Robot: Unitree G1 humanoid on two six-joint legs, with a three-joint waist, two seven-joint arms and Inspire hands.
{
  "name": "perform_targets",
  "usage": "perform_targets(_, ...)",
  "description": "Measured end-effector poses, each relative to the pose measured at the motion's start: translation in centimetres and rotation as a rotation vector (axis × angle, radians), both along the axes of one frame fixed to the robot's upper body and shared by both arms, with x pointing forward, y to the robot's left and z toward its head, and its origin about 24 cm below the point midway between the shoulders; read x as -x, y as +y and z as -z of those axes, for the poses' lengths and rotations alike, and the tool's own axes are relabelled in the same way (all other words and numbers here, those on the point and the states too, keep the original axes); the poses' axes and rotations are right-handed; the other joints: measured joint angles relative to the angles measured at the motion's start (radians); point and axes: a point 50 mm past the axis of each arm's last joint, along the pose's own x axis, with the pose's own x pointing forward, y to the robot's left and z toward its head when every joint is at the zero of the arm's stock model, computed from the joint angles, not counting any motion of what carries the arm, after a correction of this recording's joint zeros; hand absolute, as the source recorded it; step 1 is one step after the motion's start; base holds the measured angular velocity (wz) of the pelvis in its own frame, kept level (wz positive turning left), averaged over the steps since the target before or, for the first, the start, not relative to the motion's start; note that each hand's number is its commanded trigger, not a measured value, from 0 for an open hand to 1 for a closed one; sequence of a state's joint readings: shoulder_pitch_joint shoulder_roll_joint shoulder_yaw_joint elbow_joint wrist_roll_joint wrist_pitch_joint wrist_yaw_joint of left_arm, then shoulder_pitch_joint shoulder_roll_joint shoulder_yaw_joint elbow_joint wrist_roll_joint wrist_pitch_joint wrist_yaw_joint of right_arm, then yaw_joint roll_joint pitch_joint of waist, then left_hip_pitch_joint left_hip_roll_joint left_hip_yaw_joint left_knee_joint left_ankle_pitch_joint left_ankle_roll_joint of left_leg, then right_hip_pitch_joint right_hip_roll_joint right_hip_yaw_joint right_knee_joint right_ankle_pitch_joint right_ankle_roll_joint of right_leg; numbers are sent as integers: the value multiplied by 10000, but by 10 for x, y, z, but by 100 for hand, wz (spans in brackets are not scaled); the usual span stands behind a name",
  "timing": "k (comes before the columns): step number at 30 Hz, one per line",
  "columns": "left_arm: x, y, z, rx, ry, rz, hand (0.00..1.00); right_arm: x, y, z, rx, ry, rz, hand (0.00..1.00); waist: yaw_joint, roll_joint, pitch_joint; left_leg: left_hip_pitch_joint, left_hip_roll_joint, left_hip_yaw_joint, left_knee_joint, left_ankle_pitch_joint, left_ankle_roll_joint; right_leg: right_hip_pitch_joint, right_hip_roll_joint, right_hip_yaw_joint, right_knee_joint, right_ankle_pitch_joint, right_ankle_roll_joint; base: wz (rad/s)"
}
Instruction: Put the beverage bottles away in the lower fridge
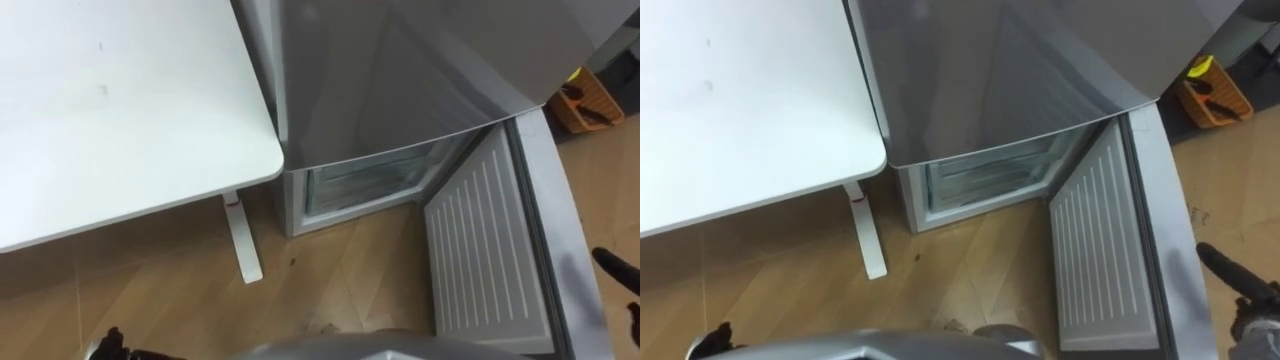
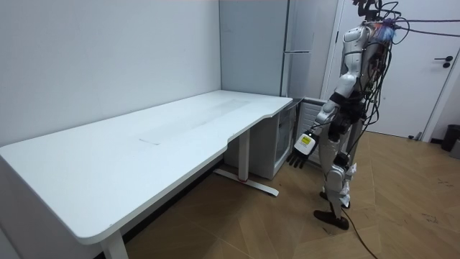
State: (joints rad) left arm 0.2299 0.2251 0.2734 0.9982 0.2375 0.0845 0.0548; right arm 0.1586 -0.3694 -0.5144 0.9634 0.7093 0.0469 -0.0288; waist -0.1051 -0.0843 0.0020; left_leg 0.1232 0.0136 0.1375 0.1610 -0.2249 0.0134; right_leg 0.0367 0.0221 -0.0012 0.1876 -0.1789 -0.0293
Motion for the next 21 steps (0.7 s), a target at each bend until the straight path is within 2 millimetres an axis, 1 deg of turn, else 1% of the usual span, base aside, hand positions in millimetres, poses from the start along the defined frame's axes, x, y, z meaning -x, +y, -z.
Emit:
perform_targets(4, 0, 0, 0, 14, 18, -16, 0, 5, 2, 3, -384, -124, 244, 0, -3, 13, -3, 22, 0, 1, 0, 0, 0, 1, 3, 20, 12, 0, 0, 0)
perform_targets(7, 1, 0, 0, 65, 43, -2, 0, 7, 4, 7, -725, -339, 408, 0, 24, -59, 2, 46, 10, 20, 0, 0, 0, 2, 26, 81, 11, 7, -10, -5)
perform_targets(10, -1, 0, 0, 147, 1, 70, 0, 7, 10, 11, -1099, -446, 54, 0, 98, -125, 10, 40, 66, 71, -6, 0, -1, -10, 47, 94, -6, 35, -22, -5)
perform_targets(12, -1, 0, 0, 260, 27, 87, 0, 3, 15, 14, -1361, -484, -418, 0, 186, -102, 2, 40, 92, 144, -6, -3, -4, -28, 70, 119, -12, 65, -42, -11)
perform_targets(13, -2, -1, 1, 360, 66, 87, 0, 1, 19, 15, -1507, -504, -849, 0, 264, -114, -1, 43, 91, 148, -5, -12, -16, -35, 87, 122, -26, 86, -57, -9)
perform_targets(16, -7, -5, 2, 534, 123, 354, 0, -13, 30, 16, -1757, -584, -2399, 0, 300, -127, -8, 17, 116, 191, -7, -31, -31, -78, 129, 23, -5, 105, -74, -2)
perform_targets(17, -9, -7, 3, 623, 165, 501, 0, -27, 35, 12, -1684, -685, -3406, 0, 317, -96, -26, -56, 136, 214, -6, -33, -32, -169, 146, 50, 11, 141, -90, -13)
perform_targets(18, -13, -8, 3, 752, 119, 596, 0, -43, 42, 7, -1556, -977, -4421, 0, 375, -51, 9, -111, 161, 239, 8, -33, -33, -229, 168, 100, -2, 208, -110, -14)
perform_targets(19, -15, -9, 3, 781, 115, 714, 0, -50, 47, 4, -1503, -1102, -4995, 0, 410, -28, 24, -135, 168, 242, 19, -32, -35, -247, 177, 111, -16, 232, -118, -15)
perform_targets(21, -27, -12, 3, 794, 60, 1341, 0, -65, 67, 0, -1551, -1041, -7122, 0, 758, -13, 18, -140, 241, 376, 23, -49, -69, -310, 257, 216, 7, 277, -161, -16)
